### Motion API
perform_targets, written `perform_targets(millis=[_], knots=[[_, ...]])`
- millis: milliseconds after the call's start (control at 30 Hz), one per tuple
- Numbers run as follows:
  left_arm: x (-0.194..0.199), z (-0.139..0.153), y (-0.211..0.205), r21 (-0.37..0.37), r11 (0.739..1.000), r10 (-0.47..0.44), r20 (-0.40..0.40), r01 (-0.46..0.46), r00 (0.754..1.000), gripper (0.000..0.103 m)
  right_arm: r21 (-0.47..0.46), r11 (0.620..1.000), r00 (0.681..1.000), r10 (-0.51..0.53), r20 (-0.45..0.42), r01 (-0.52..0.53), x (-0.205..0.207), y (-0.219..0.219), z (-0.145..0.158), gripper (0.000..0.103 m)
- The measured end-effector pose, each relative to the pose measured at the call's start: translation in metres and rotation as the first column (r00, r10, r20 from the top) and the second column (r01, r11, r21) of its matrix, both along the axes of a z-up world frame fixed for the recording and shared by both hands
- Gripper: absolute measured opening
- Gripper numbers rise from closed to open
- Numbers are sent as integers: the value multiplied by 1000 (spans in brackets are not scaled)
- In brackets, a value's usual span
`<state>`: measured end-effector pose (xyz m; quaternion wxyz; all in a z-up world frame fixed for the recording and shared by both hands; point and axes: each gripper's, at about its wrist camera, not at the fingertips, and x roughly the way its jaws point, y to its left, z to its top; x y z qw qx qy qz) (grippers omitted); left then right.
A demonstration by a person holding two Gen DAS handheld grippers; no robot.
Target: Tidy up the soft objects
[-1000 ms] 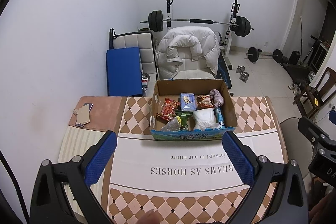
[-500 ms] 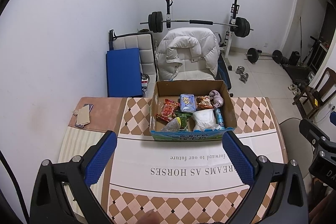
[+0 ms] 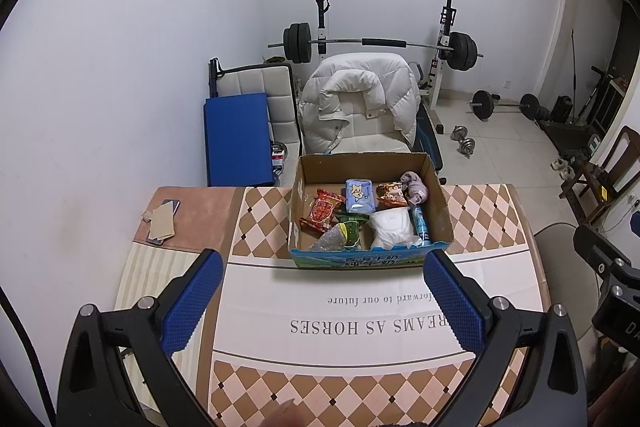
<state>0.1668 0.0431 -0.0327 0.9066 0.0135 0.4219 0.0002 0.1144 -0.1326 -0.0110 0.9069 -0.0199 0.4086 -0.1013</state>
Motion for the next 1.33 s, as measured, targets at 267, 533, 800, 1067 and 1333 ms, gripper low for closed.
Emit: perform_targets(millis=[267,533,800,1067,1333], knots=[[0,0,0,0,1000,-2,2,2,1000,103,1,1000,1000,-2,1,2,-1,-2,0,103],[-1,0,0,1,1000,-4,1,4,1000,103,1,1000,1000,-4,2,4,-2,-2,0,103],[-1,0,0,3,1000,-6,1,6,1000,103,1,1000,1000,-5,4,5,-4,-2,0,103],[-1,0,0,-1,1000,-7,1,7,1000,103,2,1000,1000,-7,4,7,-5,-2,0,103],[-6,1,4,1,1000,0,28,0,1000,103,3,1000,1000,-9,6,9,-6,-3,1,103]])
